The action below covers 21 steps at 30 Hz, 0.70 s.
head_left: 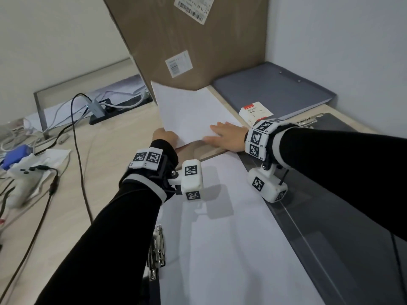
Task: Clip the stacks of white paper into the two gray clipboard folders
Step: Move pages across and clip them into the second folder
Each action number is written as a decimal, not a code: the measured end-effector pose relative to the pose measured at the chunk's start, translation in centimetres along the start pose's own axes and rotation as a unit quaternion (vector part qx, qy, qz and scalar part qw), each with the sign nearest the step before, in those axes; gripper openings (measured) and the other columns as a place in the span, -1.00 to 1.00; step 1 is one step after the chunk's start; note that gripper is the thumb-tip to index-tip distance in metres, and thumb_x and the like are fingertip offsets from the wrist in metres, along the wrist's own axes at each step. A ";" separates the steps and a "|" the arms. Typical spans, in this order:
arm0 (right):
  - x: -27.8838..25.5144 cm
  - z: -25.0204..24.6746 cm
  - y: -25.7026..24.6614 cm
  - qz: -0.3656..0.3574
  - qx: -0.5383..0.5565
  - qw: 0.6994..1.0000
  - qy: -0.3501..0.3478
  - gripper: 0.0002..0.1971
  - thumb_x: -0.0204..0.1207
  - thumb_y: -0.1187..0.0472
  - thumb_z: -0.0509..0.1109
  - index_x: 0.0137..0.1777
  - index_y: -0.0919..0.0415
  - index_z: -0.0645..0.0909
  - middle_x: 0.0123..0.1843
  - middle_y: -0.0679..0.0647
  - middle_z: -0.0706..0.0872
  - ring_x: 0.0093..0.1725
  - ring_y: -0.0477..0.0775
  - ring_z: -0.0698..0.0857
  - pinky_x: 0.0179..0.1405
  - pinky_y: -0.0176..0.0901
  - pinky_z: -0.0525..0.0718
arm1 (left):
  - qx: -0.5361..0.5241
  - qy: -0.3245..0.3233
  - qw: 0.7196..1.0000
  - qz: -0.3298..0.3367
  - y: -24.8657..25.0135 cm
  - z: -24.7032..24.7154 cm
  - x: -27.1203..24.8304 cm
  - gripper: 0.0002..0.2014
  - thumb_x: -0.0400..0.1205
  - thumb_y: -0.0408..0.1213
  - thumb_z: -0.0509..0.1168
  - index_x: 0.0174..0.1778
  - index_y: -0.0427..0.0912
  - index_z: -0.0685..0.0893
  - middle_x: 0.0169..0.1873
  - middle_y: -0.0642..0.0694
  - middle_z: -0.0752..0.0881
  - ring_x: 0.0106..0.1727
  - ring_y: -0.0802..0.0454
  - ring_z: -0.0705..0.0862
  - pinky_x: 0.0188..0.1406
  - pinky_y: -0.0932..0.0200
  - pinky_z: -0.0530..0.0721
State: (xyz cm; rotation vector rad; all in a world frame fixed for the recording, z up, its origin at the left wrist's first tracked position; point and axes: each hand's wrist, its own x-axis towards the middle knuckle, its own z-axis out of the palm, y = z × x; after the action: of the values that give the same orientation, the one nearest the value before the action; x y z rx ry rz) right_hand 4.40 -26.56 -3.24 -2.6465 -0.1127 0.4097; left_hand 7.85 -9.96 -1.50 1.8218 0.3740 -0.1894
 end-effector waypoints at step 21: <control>-15.1 -5.6 9.7 0.171 0.277 0.916 0.236 -0.60 0.57 0.32 0.28 0.42 0.35 0.48 0.39 0.37 0.58 0.38 0.38 0.57 0.36 0.14 0.55 | 0.184 -0.223 0.950 0.119 -2.9 0.4 -14.0 -0.49 0.66 -0.31 0.24 0.55 -0.19 0.34 0.40 -0.15 0.55 0.31 -0.04 0.54 0.28 0.12 0.46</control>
State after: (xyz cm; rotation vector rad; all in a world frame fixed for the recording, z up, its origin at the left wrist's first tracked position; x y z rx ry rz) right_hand -8.17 -39.84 1.18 -2.1147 0.5460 -0.0986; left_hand -6.22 -11.83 0.23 2.0992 -0.2167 -0.5184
